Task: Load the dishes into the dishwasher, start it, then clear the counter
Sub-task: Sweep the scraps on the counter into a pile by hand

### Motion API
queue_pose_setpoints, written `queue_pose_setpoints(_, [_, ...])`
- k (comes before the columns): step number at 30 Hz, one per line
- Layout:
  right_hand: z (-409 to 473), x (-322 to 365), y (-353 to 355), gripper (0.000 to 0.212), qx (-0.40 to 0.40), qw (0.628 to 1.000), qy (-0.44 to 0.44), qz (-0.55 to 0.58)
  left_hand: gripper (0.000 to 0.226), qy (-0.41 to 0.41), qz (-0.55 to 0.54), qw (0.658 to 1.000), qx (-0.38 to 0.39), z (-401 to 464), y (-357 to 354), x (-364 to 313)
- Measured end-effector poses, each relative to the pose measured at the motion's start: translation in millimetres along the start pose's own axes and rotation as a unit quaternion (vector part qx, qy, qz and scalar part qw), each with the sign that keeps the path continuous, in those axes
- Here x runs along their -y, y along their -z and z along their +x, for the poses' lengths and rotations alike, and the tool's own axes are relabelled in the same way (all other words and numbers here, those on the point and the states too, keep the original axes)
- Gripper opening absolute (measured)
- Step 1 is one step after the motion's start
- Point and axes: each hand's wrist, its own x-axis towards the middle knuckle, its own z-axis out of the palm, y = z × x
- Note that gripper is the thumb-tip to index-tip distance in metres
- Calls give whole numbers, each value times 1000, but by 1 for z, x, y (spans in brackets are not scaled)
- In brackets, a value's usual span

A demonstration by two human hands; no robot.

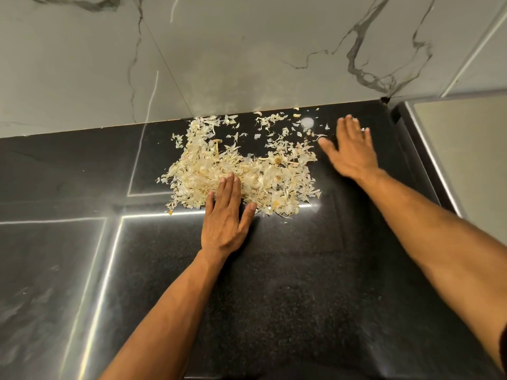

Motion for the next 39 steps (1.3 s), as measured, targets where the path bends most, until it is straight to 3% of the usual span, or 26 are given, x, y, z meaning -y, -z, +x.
queue_pose_setpoints(5, [15, -10, 0, 87, 23, 999, -46, -2, 72, 1, 5, 1000, 3, 0, 0, -1])
queue_pose_setpoints(13, [-6, 70, -20, 101, 67, 977, 202, 6, 73, 11, 5, 1000, 8, 0, 0, 0])
queue_pose_setpoints(15, [1, 69, -14, 100, 43, 982, 177, 40, 73, 11, 4, 1000, 10, 0, 0, 0])
queue_pose_setpoints(18, [24, 47, -4, 88, -11, 998, 41, 44, 74, 9, 1, 1000, 13, 1, 0, 0])
queue_pose_setpoints(22, [45, 20, -3, 87, 6, 997, -79, 24, 73, 10, 1, 1000, 15, 1, 0, -1])
queue_pose_setpoints(29, [64, 68, -9, 90, 40, 999, -8, 1, 73, 15, 17, 999, 24, 2, -1, 0])
queue_pose_setpoints(36, [56, 115, -23, 90, 64, 980, 187, 29, 75, 20, 9, 999, 27, 2, 0, -1])
queue_pose_setpoints(39, [63, 109, -21, 90, 21, 993, 107, 40, 77, 18, 17, 999, 34, 2, 1, -1])
